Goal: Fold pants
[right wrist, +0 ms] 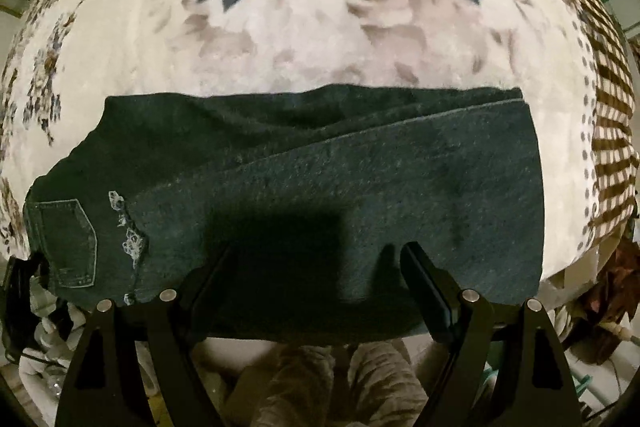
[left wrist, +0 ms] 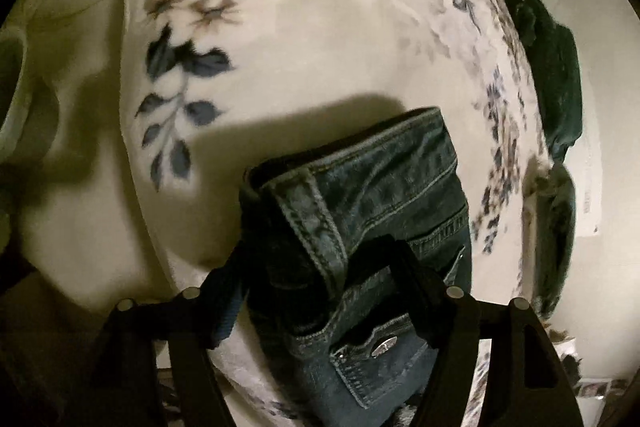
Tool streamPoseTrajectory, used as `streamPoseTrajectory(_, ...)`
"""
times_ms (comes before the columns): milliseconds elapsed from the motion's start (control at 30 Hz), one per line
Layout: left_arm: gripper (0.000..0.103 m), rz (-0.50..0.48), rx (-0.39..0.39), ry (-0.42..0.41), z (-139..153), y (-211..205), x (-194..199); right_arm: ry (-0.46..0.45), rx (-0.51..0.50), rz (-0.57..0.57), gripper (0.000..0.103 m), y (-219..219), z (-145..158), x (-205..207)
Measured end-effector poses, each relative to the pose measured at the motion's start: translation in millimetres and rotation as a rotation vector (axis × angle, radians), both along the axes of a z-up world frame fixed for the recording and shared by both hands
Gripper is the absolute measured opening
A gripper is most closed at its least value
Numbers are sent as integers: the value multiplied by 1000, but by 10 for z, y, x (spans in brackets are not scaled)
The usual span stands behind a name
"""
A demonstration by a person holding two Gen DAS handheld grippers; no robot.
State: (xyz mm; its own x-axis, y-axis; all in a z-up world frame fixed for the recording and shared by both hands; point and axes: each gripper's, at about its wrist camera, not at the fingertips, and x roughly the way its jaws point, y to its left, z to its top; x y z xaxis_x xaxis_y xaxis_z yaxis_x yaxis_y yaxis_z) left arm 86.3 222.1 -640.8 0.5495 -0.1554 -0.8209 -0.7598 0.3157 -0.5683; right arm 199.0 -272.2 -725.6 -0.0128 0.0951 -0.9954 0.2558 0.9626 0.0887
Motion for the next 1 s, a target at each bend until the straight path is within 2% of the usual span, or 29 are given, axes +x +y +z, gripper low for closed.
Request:
streamPoseTrajectory(133, 67, 37, -38, -42, -88, 107, -1, -4, 5, -2, 85, 101, 33, -25)
streamPoseTrajectory(233, 65, 41, 1, -80, -52, 138, 93, -6, 14, -8, 85, 183, 14, -87)
streamPoseTrajectory(267, 55, 42, 22, -89, -27, 132, 108, -7, 18, -12, 85, 303, -21, -174)
streamPoseTrajectory(300, 34, 39, 36, -102, -8, 119, 129, -7, 22, -15, 85, 309, -26, -193)
streamPoseTrajectory(333, 30, 24, 50, -114, 28, 90, 157, -7, 25, -16, 85, 302, -32, -197)
streamPoseTrajectory(400, 28, -19, 146, -135, 257, -19, 202, -7, 29, -14, 85, 307, -58, -255)
streamPoseTrajectory(467, 28, -52, 204, -164, 497, -131, 206, -6, 36, -13, 85, 268, -64, -300)
streamPoseTrajectory(600, 27, -191, 334, -263, 1196, -557, 238, -30, 52, -30, 85, 24, -33, -393)
streamPoseTrajectory(733, 27, -410, 426, -367, 1828, -1300, 242, -43, 71, -77, 85, -244, 46, -526)
streamPoseTrajectory(867, 27, -633, 472, -418, 2099, -2193, 230, -67, 80, -128, 85, -612, 165, -629)
streamPoseTrajectory(933, 27, -755, 478, -410, 2070, -2723, 220, -80, 77, -151, 85, -819, 238, -705)
streamPoseTrajectory(1000, 27, -872, 480, -369, 1935, -3240, 230, -85, 68, -167, 85, -1061, 273, -752)
